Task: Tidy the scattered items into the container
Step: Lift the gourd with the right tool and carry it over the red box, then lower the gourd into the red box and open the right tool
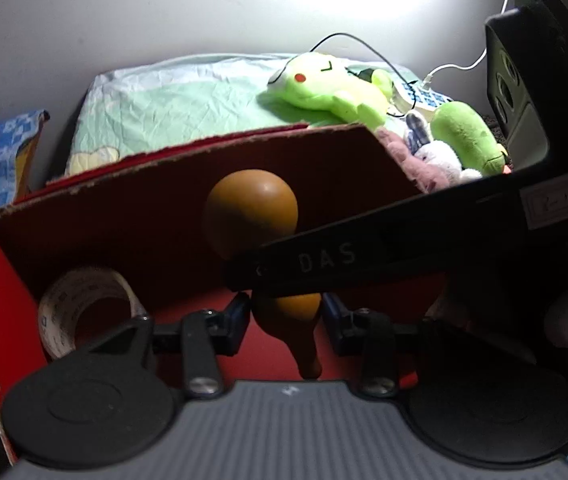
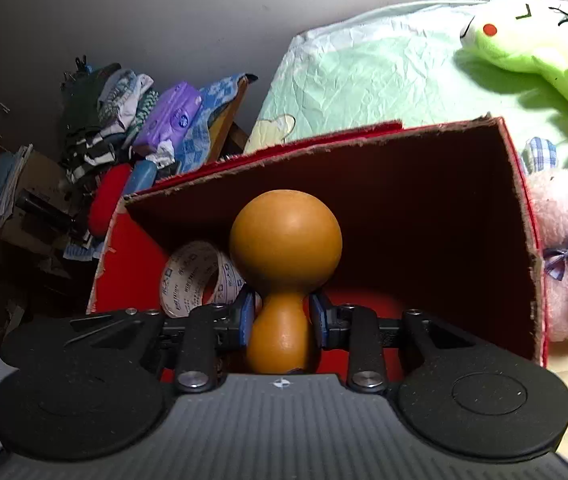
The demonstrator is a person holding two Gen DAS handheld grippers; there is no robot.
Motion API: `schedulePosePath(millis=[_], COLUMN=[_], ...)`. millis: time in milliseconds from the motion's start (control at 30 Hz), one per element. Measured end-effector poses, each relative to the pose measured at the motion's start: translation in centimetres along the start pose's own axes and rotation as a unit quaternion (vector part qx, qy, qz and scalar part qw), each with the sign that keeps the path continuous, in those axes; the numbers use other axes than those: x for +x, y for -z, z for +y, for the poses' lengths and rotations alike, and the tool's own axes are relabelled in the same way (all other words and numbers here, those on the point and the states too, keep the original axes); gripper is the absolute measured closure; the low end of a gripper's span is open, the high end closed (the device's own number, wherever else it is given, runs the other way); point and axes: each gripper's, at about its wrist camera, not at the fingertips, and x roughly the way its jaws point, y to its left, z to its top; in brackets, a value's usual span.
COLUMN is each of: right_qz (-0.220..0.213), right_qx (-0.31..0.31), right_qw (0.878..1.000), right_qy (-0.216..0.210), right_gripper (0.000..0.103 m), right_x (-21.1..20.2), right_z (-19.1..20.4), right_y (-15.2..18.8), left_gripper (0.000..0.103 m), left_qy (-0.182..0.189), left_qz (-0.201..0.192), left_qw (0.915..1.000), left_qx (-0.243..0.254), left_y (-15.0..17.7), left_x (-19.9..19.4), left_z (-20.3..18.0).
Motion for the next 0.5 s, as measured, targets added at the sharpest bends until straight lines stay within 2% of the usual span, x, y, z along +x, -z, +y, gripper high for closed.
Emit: schedulePosePath(millis=[367, 500], right_qz=[0.115, 0.145], right_qx=[0.024, 0.021], right_qw=[0.993, 0.989], right_qy=[0.011, 0.012], right_gripper=[0.072, 0.072], right_x=[4.6, 5.3], right_z=[-0.6, -0.5], right_y=[-1.1, -1.2], left_gripper=[0.065, 0.065], left_qy=[0.001, -0.001], left_qz=[0.088, 0.114], left_qw=[0.9931, 0.9896], left_qx=[-0.078, -0.088], left_y=[-0.1, -0.1], left_x=[3.6, 4.1], left_z=[3.0, 3.2])
